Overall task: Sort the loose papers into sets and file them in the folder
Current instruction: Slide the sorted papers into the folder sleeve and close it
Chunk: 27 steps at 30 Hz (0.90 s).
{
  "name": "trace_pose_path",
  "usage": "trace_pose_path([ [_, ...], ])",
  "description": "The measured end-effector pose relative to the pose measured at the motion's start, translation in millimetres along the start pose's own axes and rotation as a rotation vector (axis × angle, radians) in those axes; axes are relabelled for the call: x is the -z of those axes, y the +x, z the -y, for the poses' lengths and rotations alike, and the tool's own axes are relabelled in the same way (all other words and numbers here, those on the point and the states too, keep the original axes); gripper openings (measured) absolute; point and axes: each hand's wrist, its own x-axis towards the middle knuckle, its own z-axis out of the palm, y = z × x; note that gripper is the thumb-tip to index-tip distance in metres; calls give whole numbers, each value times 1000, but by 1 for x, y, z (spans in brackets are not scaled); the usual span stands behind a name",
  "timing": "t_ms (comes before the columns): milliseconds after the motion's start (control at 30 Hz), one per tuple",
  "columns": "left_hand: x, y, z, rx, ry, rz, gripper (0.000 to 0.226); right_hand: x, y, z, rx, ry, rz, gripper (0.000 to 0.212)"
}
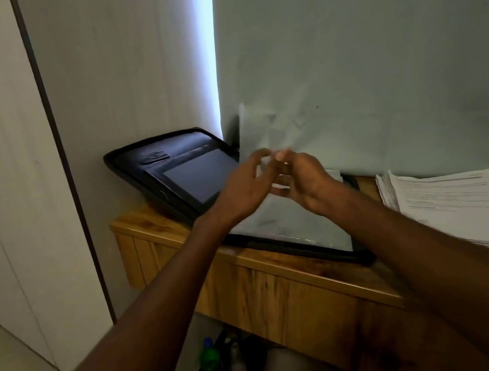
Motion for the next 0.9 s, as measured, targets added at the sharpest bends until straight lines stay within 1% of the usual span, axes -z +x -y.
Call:
trace_pose_path([
  [67, -11, -8, -7, -71, 47, 174, 57, 27, -3, 13, -1, 15, -146, 29],
  [167, -19, -23, -12, -93, 55, 526, 53, 63, 3, 23, 32, -102, -376, 26],
  [200, -21, -26, -13, -98, 90, 620, 53, 76, 8, 24, 60, -184, -431, 26],
  [233, -21, -29, -13, -108, 146, 674, 52, 86, 12, 22, 111, -330, -462, 28],
  [267, -23, -31, -12, -120, 191, 694, 52, 94, 11, 21, 178, -515, -447, 29],
  [300, -24, -32, -10, -130, 203, 701, 52, 98, 8, 18, 241, -700, -371, 32],
  [367, -26, -34, -9, -152, 147, 735, 60, 102, 5, 6, 289, -1020, -119, 30],
  [400, -24, -33, -11, -149, 126, 762, 65, 102, 5, 1, 264, -1178, 13, 29],
  [434, -22, -28, -13, -137, 127, 787, 67, 103, 6, -3, 213, -1331, 150, 32],
  [467, -18, -19, -14, -124, 144, 792, 63, 103, 5, -5, 152, -1456, 270, 38],
  [500, -15, -8, -16, -108, 149, 776, 55, 104, 4, -4, 99, -1514, 347, 42],
  [534, -14, 3, -15, -90, 117, 740, 46, 106, 2, -1, 59, -1523, 390, 46],
  [600, -18, 31, -7, -62, -7, 620, 28, 111, 1, 8, 31, -1499, 436, 55],
  [634, -24, 46, -1, -43, -58, 538, 23, 113, 0, 12, 16, -1483, 459, 59],
  [667, -33, 59, 5, -21, -80, 461, 21, 115, 0, 14, -3, -1468, 476, 61],
  [734, -57, 83, 18, 7, -8, 358, 27, 121, 0, 17, -23, -1392, 472, 61],
  [767, -72, 95, 22, 5, 76, 334, 34, 128, 1, 18, -10, -1346, 420, 59],
  [800, -87, 104, 27, 13, 153, 328, 43, 134, 1, 19, 37, -1320, 334, 53],
  [834, -99, 110, 29, 18, 219, 337, 49, 142, 2, 21, 111, -1334, 198, 44],
  [867, -116, 117, 25, 11, 246, 328, 51, 156, 3, 25, 162, -1401, 29, 38],
  [900, -129, 122, 19, -18, 252, 284, 48, 169, 2, 30, 169, -1489, -144, 35],
])
